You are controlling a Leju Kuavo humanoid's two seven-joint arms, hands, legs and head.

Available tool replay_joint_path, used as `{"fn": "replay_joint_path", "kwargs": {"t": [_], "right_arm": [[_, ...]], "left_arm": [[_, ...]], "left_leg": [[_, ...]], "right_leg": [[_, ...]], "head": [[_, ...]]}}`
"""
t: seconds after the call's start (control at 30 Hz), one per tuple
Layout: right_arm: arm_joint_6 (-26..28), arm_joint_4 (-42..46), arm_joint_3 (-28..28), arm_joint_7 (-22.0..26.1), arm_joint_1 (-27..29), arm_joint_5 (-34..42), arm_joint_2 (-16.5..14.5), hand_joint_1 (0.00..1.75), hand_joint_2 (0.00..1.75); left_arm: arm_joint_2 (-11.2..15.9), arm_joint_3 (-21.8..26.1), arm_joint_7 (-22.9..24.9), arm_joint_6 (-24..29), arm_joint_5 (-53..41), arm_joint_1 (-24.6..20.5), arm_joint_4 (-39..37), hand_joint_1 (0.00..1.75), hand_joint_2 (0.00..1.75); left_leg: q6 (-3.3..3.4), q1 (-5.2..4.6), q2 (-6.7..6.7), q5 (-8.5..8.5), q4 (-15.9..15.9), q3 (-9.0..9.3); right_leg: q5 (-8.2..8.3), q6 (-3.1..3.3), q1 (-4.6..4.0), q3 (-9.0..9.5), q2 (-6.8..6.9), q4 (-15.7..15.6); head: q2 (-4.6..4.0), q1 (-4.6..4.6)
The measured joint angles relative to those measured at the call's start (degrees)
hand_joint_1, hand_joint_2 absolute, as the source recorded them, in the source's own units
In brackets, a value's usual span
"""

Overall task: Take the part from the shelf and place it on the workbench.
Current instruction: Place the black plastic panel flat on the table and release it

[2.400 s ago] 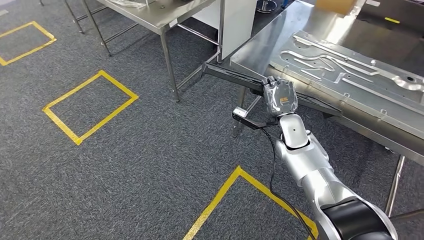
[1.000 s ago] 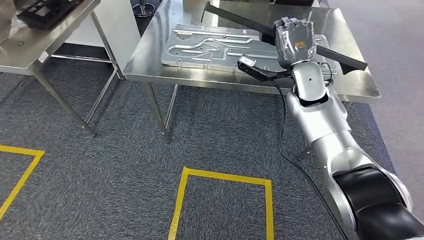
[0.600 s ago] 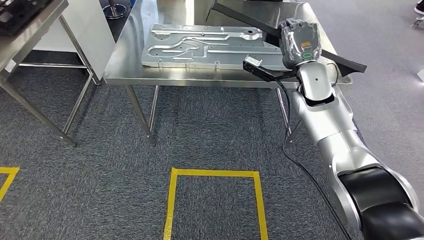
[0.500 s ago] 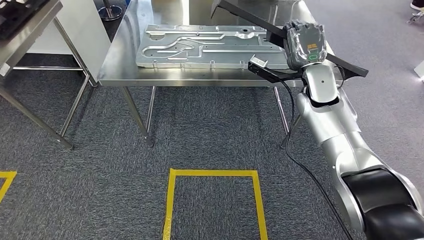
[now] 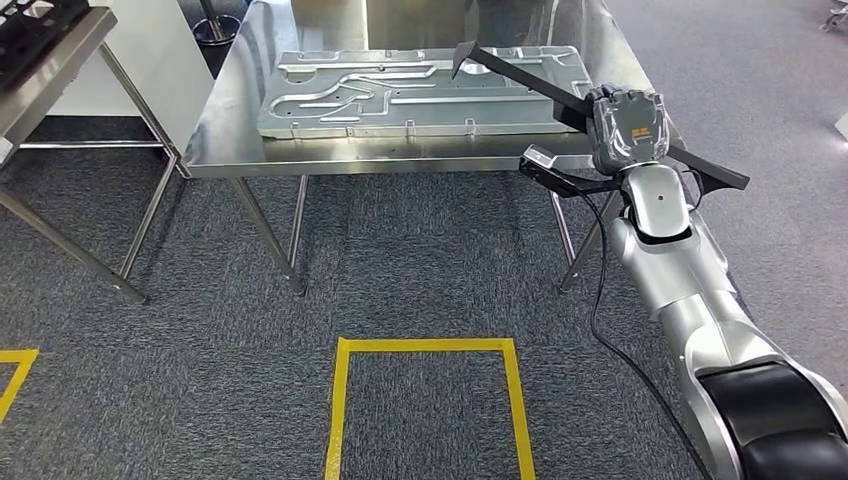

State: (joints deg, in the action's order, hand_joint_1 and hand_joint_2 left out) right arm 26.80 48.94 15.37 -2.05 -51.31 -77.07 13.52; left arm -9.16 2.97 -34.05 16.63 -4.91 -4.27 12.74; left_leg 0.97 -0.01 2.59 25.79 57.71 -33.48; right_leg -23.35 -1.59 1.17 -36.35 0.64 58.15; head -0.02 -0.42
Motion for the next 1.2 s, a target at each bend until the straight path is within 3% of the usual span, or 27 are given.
{"fn": "replay_joint_path", "kwargs": {"t": [0.1,0.13,0.23,0.3,0.33,0.4,0.43,0.5,0.57,0.6,0.67,0.7,0.73,0.77,0.83,0.87,0.9,0.97,1.0,1.03,1.1,1.17,1.2], "right_arm": [[0.01,-0.07,0.01,0.84,0.31,-0.03,0.04,1.75,1.75],[0.02,-0.1,0.02,1.08,0.23,-0.04,0.04,1.75,1.75],[0.05,-0.42,0.05,1.51,-0.23,-0.18,0.01,1.75,1.75],[0.09,-0.98,0.15,1.59,-0.3,-0.31,-0.1,1.75,1.75],[0.1,-1.3,0.22,1.62,-0.35,-0.36,-0.22,1.75,1.75],[0.08,-1.92,0.4,1.63,-0.66,-0.53,-0.56,1.75,1.75],[0.05,-2.42,0.49,1.63,-0.97,-0.71,-0.79,1.75,1.75],[-0.06,-3.25,0.66,1.6,-1.69,-1.07,-1.33,1.75,1.75],[-0.23,-3.71,0.81,1.56,-2.27,-1.19,-1.91,1.75,1.75],[-0.34,-3.83,0.86,1.56,-2.55,-1.09,-2.24,1.75,1.75],[-0.7,-4.28,0.93,1.58,-3.43,-0.66,-2.96,1.75,1.75],[-0.87,-4.65,0.98,1.58,-3.68,-0.44,-3.37,1.75,1.75],[-1.02,-5.13,1.04,1.57,-3.74,-0.28,-3.73,1.75,1.75],[-1.1,-5.59,1.14,1.58,-3.59,-0.18,-4.08,1.75,1.75],[-1.17,-6.35,1.41,1.64,-3.27,-0.11,-4.74,1.75,1.75],[-1.25,-6.61,1.54,1.68,-3.22,-0.03,-5.07,1.75,1.75],[-1.53,-6.84,1.64,1.74,-3.21,0.25,-5.38,1.75,1.75],[-2.99,-7.65,1.75,2.06,-3.39,1.46,-5.97,1.75,1.75],[-4.07,-8.06,1.8,2.28,-3.59,2.2,-6.34,1.75,1.75],[-5.04,-8.34,1.86,2.49,-3.98,2.77,-6.65,1.75,1.75],[-6.37,-8.28,2.01,2.64,-5.49,3.26,-7.19,1.75,1.75],[-7.15,-8.1,2.1,2.49,-7.39,3.22,-7.51,1.75,1.75],[-7.57,-8.06,2.19,2.4,-7.88,3.12,-7.66,1.75,1.75]], "left_arm": [[-0.85,0.0,0.53,0.62,0.15,0.01,0.0,0.0,1.75],[-1.24,0.0,0.61,0.81,0.23,0.04,0.0,0.0,1.75],[-1.97,0.0,0.7,0.92,0.47,0.19,0.0,0.0,1.75],[-2.14,0.0,0.74,0.9,0.66,0.47,0.0,0.0,1.75],[-2.17,0.0,0.75,0.9,0.73,0.65,0.0,0.0,1.75],[-2.16,0.01,0.75,0.9,1.06,0.95,-0.01,0.0,1.75],[-2.09,0.05,0.7,0.93,1.28,1.02,-0.01,0.0,1.75],[-1.94,0.15,0.51,0.97,1.67,1.06,-0.02,0.0,1.75],[-1.88,0.24,0.25,0.99,1.98,1.05,-0.02,0.0,1.75],[-1.87,0.28,0.15,1.0,2.09,1.04,-0.02,0.0,1.75],[-1.86,0.48,-0.03,0.99,2.27,1.03,-0.05,0.0,1.75],[-1.86,0.56,-0.08,0.99,2.32,1.13,-0.08,0.0,1.75],[-1.86,0.63,-0.13,0.98,2.36,1.31,-0.13,0.0,1.75],[-1.86,0.66,-0.15,0.98,2.37,1.56,-0.19,0.0,1.75],[-1.85,0.69,-0.17,0.98,2.41,2.11,-0.35,0.0,1.75],[-1.84,0.69,-0.17,0.98,2.43,2.31,-0.44,0.0,1.75],[-1.81,0.71,-0.18,0.97,2.44,2.5,-0.52,0.0,1.75],[-1.5,0.81,-0.22,0.9,2.45,2.9,-0.79,0.0,1.75],[-1.36,0.87,-0.24,0.82,2.44,3.07,-0.91,0.0,1.75],[-1.23,0.92,-0.26,0.76,2.41,3.14,-0.99,0.0,1.75],[-1.28,0.95,-0.32,0.59,2.29,2.83,-0.99,0.0,1.75],[-1.33,0.97,-0.4,0.25,2.14,2.37,-0.98,0.0,1.75],[-1.4,0.98,-0.43,0.0,2.04,2.21,-0.98,0.0,1.75]], "left_leg": [[0.93,0.17,-0.07,-0.08,-2.13,1.5],[1.08,0.35,-0.09,-0.1,-2.82,2.22],[0.96,0.79,-0.08,0.03,-3.34,3.41],[0.38,1.28,-0.13,0.55,-3.24,4.03],[-0.08,1.66,-0.17,0.94,-3.12,4.46],[-1.38,2.44,-0.16,2.1,-2.64,5.38],[-2.12,2.71,-0.1,2.8,-2.31,5.75],[-3.43,2.68,0.17,3.95,-2.21,6.16],[-4.32,2.69,0.29,4.12,-2.3,6.79],[-4.59,2.86,0.12,3.69,-1.37,6.6],[-4.68,3.12,-0.64,2.29,4.29,3.44],[-4.47,3.05,-1.04,2.26,8.24,0.75],[-4.16,2.8,-1.29,3.27,11.81,-2.03],[-3.82,2.44,-1.4,5.33,14.14,-4.45],[-2.8,1.47,-1.7,10.06,14.52,-7.9],[-1.97,0.88,-1.95,10.67,12.65,-8.98],[-0.79,0.19,-2.35,8.41,9.55,-9.68],[1.63,-1.42,-3.79,-3.26,1.87,-9.78],[2.25,-2.1,-4.41,-8.15,-0.68,-9.38],[2.45,-2.5,-4.78,-10.63,-2.03,-8.77],[2.36,-2.63,-4.36,-9.12,-2.18,-7.19],[2.67,-2.32,-3.92,-7.27,-2.61,-5.09],[2.76,-2.05,-3.9,-6.32,-2.91,-3.74]], "right_leg": [[0.95,-0.66,0.08,-0.01,-0.04,1.02],[0.58,-0.97,0.13,-0.48,-0.15,1.94],[-3.2,-2.06,0.47,-4.83,-0.59,9.32],[-3.98,-2.94,1.05,-7.83,-0.61,13.45],[-2.9,-3.37,1.42,-7.98,-0.55,12.79],[1.24,-4.46,2.35,-5.52,-0.01,6.23],[2.41,-4.73,2.52,-4.22,0.35,2.97],[2.64,-3.6,2.34,-3.08,0.66,-0.06],[1.18,-1.39,2.02,-2.93,0.16,0.44],[0.67,-0.7,2.01,-2.55,-0.11,0.55],[-0.6,0.36,1.72,-1.16,-0.54,0.5],[-1.28,0.76,1.48,-0.15,-0.71,0.22],[-2.06,1.08,1.19,1.07,-0.84,-0.11],[-2.9,1.39,0.89,2.43,-1.04,-0.46],[-4.74,1.81,0.23,5.4,-1.64,-1.12],[-5.71,1.96,-0.15,6.99,-1.96,-1.47],[-6.74,2.1,-0.54,8.68,-2.19,-1.9],[-8.85,2.13,-1.18,11.8,-2.68,-2.82],[-9.86,2.04,-1.38,13.2,-2.98,-3.46],[-10.41,1.89,-1.44,14.26,-3.33,-3.67],[-9.38,1.55,-1.35,14.24,-3.58,-1.14],[-6.76,1.01,-1.23,10.47,-2.64,6.3],[-6.71,0.65,-1.18,7.89,-2.03,10.2]], "head": [[0.0,0.01],[0.0,0.01],[0.0,0.0],[0.0,0.0],[0.0,0.0],[0.0,0.01],[0.0,0.01],[0.01,-0.02],[0.01,-0.09],[0.01,-0.13],[0.0,-0.2],[0.0,-0.22],[0.0,-0.23],[0.0,-0.24],[0.0,-0.24],[0.0,-0.24],[0.0,-0.24],[0.0,-0.2],[0.0,-0.18],[0.0,-0.17],[0.01,-0.21],[0.01,-0.24],[0.01,-0.22]]}}
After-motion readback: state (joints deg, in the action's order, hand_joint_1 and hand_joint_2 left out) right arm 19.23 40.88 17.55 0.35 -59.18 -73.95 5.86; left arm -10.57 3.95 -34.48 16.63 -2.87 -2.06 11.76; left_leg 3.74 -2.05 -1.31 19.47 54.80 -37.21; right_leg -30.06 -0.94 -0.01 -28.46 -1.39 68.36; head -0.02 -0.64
